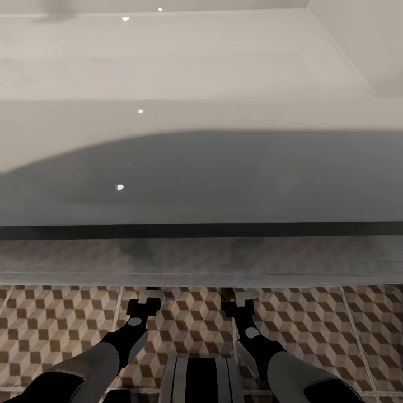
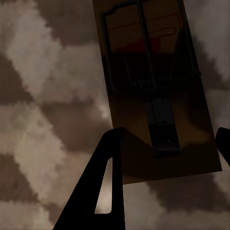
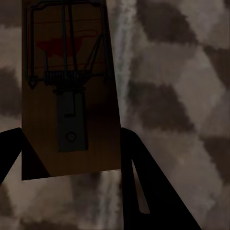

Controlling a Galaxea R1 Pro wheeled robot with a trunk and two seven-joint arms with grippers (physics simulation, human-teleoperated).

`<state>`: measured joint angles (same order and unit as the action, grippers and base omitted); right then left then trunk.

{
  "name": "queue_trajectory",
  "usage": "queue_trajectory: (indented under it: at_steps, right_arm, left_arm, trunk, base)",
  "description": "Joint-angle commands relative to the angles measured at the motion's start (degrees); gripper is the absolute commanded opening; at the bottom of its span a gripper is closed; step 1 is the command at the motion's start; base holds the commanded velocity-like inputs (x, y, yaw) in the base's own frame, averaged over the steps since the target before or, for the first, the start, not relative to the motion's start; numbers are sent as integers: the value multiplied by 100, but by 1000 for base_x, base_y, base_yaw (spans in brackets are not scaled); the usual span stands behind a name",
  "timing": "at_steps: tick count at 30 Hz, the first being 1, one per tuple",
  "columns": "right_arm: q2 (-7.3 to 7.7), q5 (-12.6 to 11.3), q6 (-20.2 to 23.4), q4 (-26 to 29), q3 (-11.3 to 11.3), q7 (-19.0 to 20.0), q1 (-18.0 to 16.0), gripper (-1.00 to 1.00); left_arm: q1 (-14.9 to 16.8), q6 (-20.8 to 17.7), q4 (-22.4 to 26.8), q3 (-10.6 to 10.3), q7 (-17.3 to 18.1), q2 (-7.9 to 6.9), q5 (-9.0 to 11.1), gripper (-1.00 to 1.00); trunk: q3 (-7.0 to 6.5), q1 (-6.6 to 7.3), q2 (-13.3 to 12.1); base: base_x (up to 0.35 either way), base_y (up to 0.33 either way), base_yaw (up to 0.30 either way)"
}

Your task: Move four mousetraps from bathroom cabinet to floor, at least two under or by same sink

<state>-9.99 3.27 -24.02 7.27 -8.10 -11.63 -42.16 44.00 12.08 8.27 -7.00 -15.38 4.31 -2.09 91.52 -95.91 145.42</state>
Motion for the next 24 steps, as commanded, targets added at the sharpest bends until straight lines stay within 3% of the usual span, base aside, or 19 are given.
queue_trajectory:
  at_steps: [1,24]
  right_arm:
    - [0,22,-22,-6,-42,-82,-3,-100]
    - [0,16,-165,-251,-51,-77,-5,-100]
  left_arm:
    - [3,9,-9,-47,-52,0,-19,-100]
    - [3,20,-120,-48,-44,8,-29,-100]
  trunk:
    - [3,1,1]
    - [3,1,1]
  base:
    - [0,0,0]
    - [0,0,0]
